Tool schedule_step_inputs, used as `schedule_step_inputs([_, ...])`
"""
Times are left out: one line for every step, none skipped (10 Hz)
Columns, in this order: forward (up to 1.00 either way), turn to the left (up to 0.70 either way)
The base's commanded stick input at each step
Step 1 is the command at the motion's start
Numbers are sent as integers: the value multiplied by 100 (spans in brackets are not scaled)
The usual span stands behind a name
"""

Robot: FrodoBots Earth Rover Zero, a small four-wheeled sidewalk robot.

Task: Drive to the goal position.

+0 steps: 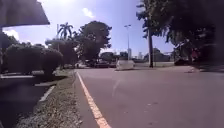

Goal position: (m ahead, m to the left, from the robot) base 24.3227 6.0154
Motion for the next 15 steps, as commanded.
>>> schedule_step_inputs([0, 0])
schedule_step_inputs([0, 0])
schedule_step_inputs([0, 0])
schedule_step_inputs([0, 0])
schedule_step_inputs([37, 0])
schedule_step_inputs([70, 0])
schedule_step_inputs([70, 0])
schedule_step_inputs([70, 0])
schedule_step_inputs([70, 0])
schedule_step_inputs([70, 0])
schedule_step_inputs([70, 0])
schedule_step_inputs([70, 0])
schedule_step_inputs([70, 0])
schedule_step_inputs([70, 0])
schedule_step_inputs([70, 0])
